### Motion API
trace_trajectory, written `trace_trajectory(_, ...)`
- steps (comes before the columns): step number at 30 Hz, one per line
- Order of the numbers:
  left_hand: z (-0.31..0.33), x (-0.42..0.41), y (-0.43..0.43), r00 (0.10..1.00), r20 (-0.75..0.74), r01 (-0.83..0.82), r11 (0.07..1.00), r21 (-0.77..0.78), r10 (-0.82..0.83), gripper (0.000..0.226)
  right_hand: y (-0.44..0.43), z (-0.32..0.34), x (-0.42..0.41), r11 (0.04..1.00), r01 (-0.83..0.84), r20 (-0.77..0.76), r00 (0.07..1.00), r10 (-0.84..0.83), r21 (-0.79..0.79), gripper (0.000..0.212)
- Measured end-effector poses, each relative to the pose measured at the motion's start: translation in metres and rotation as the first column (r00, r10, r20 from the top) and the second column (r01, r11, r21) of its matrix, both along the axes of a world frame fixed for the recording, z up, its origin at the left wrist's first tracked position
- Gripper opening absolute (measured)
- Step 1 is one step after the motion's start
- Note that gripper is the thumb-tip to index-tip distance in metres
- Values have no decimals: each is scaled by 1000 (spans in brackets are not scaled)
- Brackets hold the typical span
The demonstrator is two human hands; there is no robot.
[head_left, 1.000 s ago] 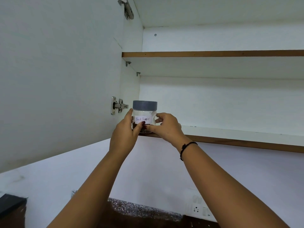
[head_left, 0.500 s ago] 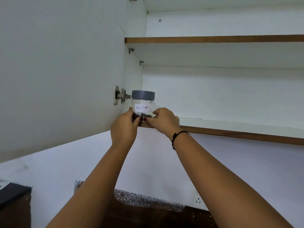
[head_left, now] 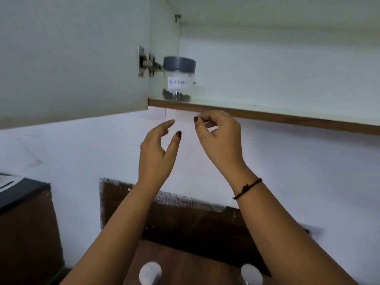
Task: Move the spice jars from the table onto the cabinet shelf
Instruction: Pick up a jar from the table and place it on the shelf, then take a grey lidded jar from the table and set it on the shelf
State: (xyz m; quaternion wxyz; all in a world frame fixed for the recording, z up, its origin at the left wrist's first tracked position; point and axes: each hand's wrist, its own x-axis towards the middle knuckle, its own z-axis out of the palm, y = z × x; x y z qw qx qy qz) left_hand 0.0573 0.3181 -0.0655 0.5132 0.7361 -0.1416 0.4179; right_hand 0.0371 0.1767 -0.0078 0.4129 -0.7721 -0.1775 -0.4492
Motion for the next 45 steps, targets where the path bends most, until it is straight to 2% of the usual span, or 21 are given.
trace_trajectory(3, -32, -27, -11, 992, -55, 102, 988, -113, -109, 26, -6, -43, -24, 997, -75, -34, 997, 76, 36, 9)
trace_trajectory(8, -93, -63, -14, 945, -176, 231, 944, -237, -275, 20, -14, -122, -56, 987, -148, -186, 970, 157, 62, 4)
trace_trajectory(14, -178, -92, -4, 857, -393, 209, 922, -325, -333, 18, -35, -192, -81, 945, -326, -302, 898, 320, 33, 10)
trace_trajectory(18, -221, -114, -12, 770, -533, 236, 933, -273, -351, 20, -44, -234, -96, 948, -309, -381, 869, 315, 78, 12)
trace_trajectory(23, -255, -134, -27, 707, -579, 302, 914, -272, -406, 22, -53, -279, -115, 946, -290, -443, 836, 324, 144, 10)
trace_trajectory(30, -287, -151, -43, 606, -643, 361, 882, -302, -468, 19, -84, -311, -141, 966, -166, -547, 799, 251, 199, 10)
trace_trajectory(38, -317, -185, -59, 412, -768, 568, 798, -203, -489, 22, -103, -364, -190, 965, -96, -699, 672, 243, 243, 9)
trace_trajectory(41, -325, -192, -61, 379, -794, 592, 784, -187, -475, 27, -101, -378, -209, 965, -91, -742, 623, 249, 247, 10)
trace_trajectory(45, -332, -197, -65, 379, -801, 579, 794, -187, -464, 32, -99, -388, -224, 955, -121, -768, 570, 291, 271, 10)
